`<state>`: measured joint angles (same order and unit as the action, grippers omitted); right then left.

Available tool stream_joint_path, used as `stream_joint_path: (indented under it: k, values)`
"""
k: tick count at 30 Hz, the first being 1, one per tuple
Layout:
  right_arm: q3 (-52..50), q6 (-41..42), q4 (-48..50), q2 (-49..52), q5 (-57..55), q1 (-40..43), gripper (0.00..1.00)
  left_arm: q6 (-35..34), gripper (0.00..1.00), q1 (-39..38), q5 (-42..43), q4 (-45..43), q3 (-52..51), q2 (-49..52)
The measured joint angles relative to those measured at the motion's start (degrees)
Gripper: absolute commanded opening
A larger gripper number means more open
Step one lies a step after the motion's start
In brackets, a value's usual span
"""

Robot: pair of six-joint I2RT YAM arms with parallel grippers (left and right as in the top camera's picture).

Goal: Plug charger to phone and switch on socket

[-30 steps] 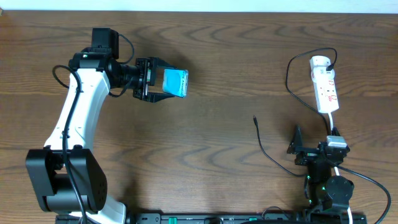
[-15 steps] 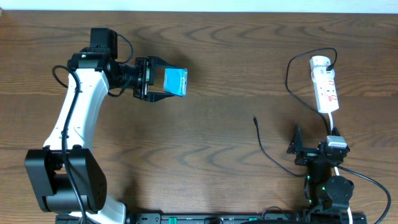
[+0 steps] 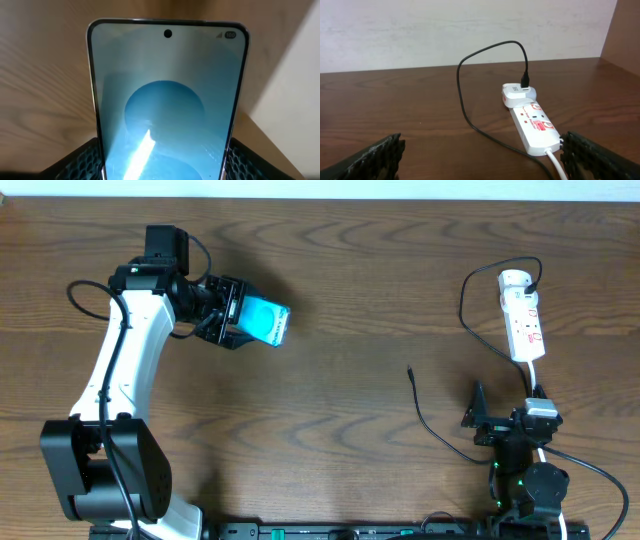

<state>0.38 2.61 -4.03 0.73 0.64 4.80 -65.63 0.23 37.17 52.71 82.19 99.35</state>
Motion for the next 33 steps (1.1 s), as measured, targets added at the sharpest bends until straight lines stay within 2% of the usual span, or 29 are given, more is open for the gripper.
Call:
stream_joint_path:
  k: [7,11,23,33]
  values:
    - [0.0,0.0,-0.02,0.0,0.0,0.0,0.99,1.18,0.07,-3.5,-14.1,2.82,0.0,0.0]
    - [0.0,0.0,0.0,0.0,0.0,0.0,0.99,1.2,0.07,-6.12,-19.19,2.8,0.0,0.0]
    - [0.0,0.0,-0.02,0.0,0.0,0.0,0.99,1.22,0.07,-7.26,-26.82,3.91,0.0,0.0]
    - [0.0,0.0,0.04,0.0,0.0,0.0,0.99,1.22,0.07,-7.26,-28.37,3.89,0.0,0.0]
